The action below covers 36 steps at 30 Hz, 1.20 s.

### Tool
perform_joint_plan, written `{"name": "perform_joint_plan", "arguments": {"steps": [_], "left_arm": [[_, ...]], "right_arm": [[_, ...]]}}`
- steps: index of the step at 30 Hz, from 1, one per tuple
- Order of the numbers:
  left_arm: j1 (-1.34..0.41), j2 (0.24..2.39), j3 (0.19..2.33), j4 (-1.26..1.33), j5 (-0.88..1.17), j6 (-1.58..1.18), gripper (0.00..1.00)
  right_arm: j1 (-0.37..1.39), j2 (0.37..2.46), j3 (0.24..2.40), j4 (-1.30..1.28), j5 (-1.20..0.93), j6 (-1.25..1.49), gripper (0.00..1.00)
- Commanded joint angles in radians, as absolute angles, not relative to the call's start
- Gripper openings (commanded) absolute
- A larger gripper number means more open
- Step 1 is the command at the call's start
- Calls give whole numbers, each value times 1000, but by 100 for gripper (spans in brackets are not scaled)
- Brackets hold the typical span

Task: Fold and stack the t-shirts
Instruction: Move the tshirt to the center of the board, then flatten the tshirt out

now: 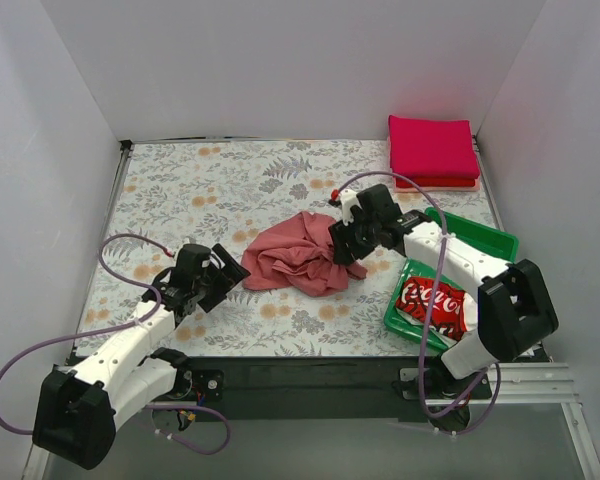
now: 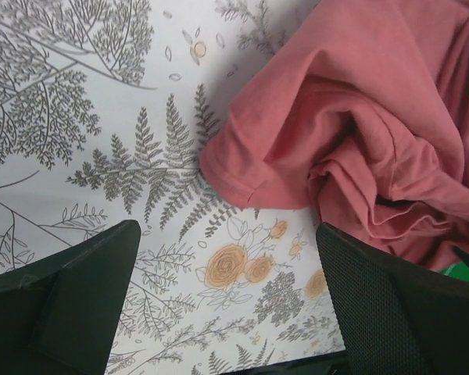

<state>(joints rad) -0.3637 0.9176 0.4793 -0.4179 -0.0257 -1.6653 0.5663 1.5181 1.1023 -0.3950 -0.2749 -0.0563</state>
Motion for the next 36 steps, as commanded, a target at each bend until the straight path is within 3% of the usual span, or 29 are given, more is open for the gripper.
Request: {"name": "perform_joint_plan", "arguments": {"steps": [1, 7, 14, 21, 24, 25, 28, 32, 35, 36], "left_arm": [[-370, 939, 453, -391, 57, -1666, 95], [-379, 1041, 471, -333, 61, -1661, 95], [-380, 1204, 529, -281, 12, -1654, 83], [-380, 1357, 594, -242, 12, -1643, 58], [-379, 1390, 615, -238, 12, -1637, 38], [-379, 1402, 618, -238, 12, -1634, 23], [-379, 1410, 634, -248, -21, -1632, 0], [-379, 1396, 641, -258, -43, -1626, 0], [-379, 1375, 653, -270, -73, -1621, 0], [-379, 1370, 666, -284, -83, -1621, 0]], "right_arm": [[568, 1372, 1011, -308, -111, 50, 64], [566, 1128, 819, -244, -18, 123, 72], [568, 966, 681, -212, -29, 95, 74], [566, 1021, 652, -207, -77, -38, 72], [566, 1081, 660, -201, -136, -84, 71], [566, 1098, 661, -193, -152, -97, 70], [568, 1169, 672, -166, -173, -129, 69], [568, 1296, 710, -153, -178, -140, 68], [568, 1347, 752, -130, -161, -140, 52], [568, 1376, 764, -126, -150, -140, 29]]}}
